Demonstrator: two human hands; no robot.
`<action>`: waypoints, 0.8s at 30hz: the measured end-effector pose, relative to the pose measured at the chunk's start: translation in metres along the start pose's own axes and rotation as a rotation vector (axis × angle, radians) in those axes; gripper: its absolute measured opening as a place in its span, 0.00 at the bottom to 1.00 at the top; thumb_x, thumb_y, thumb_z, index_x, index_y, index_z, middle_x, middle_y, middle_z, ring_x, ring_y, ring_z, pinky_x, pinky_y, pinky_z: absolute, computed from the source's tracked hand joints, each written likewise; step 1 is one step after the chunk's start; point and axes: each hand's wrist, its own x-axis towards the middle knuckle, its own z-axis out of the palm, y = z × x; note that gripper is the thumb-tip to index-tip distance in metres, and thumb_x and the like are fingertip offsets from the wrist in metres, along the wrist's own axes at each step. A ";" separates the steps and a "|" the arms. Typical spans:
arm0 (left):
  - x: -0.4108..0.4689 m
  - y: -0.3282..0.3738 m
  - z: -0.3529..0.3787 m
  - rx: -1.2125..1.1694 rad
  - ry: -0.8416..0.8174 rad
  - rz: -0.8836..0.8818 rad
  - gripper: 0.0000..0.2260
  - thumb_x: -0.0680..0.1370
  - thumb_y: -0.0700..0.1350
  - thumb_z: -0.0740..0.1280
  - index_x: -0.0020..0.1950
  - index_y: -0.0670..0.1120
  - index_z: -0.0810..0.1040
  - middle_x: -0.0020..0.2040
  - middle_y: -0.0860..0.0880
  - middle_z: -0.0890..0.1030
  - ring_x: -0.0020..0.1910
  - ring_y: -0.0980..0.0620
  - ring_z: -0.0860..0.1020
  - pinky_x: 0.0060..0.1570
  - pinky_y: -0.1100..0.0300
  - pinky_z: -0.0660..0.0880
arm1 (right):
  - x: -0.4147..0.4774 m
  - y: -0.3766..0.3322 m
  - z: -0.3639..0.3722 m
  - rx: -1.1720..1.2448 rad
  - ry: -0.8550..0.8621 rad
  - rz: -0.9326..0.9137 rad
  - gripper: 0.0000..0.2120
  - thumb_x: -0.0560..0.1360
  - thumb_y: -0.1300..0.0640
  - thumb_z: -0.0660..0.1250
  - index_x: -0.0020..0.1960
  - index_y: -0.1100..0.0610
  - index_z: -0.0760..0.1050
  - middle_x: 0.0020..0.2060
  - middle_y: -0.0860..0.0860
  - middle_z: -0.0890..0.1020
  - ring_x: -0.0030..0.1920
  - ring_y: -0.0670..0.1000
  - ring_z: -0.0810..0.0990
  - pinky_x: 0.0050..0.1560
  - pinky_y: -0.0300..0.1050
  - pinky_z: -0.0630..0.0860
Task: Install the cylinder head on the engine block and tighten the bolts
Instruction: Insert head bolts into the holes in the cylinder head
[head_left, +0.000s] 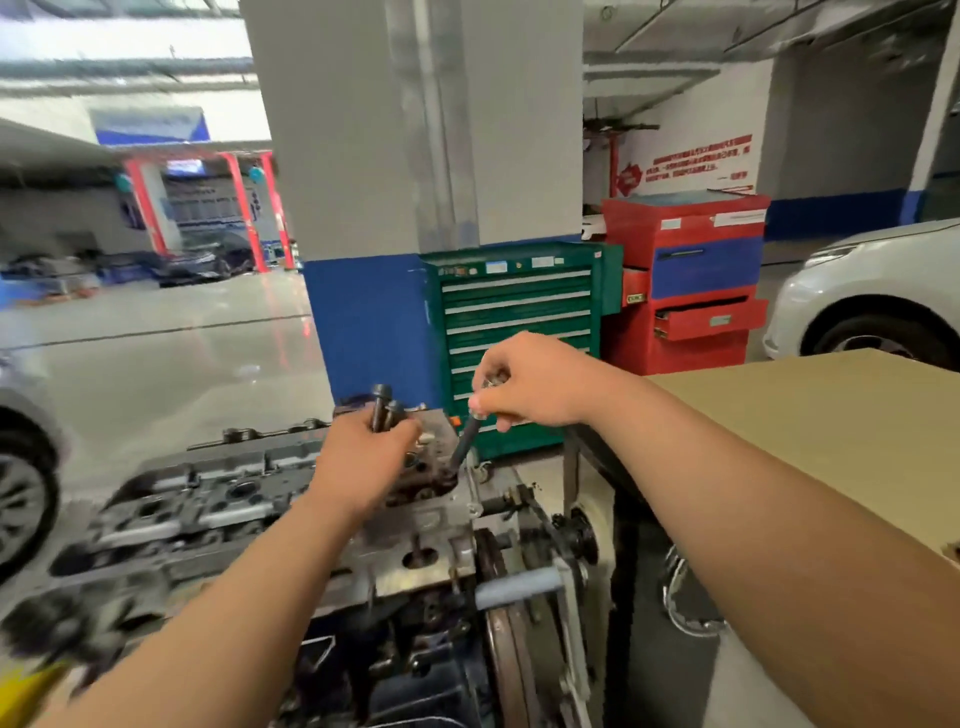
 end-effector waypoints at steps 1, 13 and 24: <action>-0.001 -0.008 -0.005 -0.010 0.001 -0.027 0.12 0.75 0.47 0.70 0.36 0.41 0.78 0.22 0.54 0.72 0.25 0.55 0.69 0.29 0.59 0.66 | 0.007 -0.008 0.008 -0.024 -0.013 -0.002 0.06 0.75 0.56 0.69 0.44 0.58 0.80 0.26 0.42 0.82 0.31 0.43 0.83 0.31 0.34 0.76; 0.002 -0.033 -0.012 -0.106 -0.124 -0.102 0.10 0.75 0.49 0.69 0.45 0.43 0.83 0.34 0.49 0.79 0.33 0.51 0.73 0.34 0.60 0.68 | 0.038 -0.035 0.022 -0.352 -0.054 0.009 0.04 0.72 0.54 0.71 0.47 0.50 0.79 0.32 0.43 0.79 0.32 0.41 0.77 0.29 0.36 0.67; 0.010 -0.037 -0.009 -0.197 -0.191 -0.187 0.10 0.73 0.47 0.70 0.45 0.40 0.82 0.36 0.47 0.79 0.34 0.50 0.74 0.36 0.58 0.70 | 0.052 -0.050 0.022 -0.525 -0.266 0.026 0.12 0.72 0.60 0.69 0.55 0.53 0.80 0.37 0.40 0.77 0.36 0.40 0.73 0.33 0.35 0.66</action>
